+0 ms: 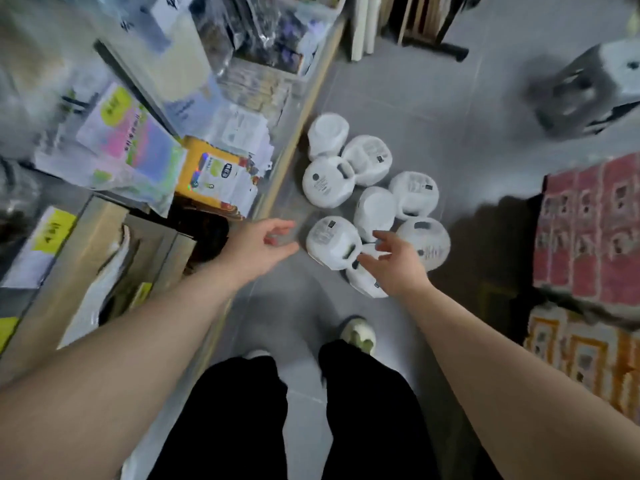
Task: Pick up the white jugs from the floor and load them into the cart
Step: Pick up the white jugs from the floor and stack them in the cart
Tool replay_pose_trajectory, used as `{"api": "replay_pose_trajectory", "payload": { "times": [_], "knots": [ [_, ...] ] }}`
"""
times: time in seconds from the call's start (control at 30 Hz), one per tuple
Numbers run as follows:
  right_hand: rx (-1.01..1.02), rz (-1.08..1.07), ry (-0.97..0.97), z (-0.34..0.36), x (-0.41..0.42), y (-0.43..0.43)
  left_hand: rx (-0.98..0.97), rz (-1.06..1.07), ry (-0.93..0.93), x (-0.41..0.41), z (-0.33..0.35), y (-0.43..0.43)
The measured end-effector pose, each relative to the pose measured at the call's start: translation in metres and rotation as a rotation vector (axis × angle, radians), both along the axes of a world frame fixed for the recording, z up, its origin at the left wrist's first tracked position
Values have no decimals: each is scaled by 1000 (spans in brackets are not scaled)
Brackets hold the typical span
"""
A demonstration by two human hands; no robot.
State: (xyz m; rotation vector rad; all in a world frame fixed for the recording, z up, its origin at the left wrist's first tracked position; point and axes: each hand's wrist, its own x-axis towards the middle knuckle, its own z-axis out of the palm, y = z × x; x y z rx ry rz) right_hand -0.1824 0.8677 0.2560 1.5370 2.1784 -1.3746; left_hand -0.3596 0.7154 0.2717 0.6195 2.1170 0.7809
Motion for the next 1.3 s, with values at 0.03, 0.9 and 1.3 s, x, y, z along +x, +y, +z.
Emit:
{"api": "replay_pose_trajectory", "payload": {
  "times": [0.03, 0.9, 1.3],
  "knots": [
    [0, 9, -13, -24, -6, 7, -14, 0, -10, -6, -26, 6],
    [285, -67, 106, -484, -64, 7, 219, 128, -601, -40, -538, 115],
    [90, -21, 305, -327, -65, 31, 274, 274, -337, -48, -378, 106]
  ]
}}
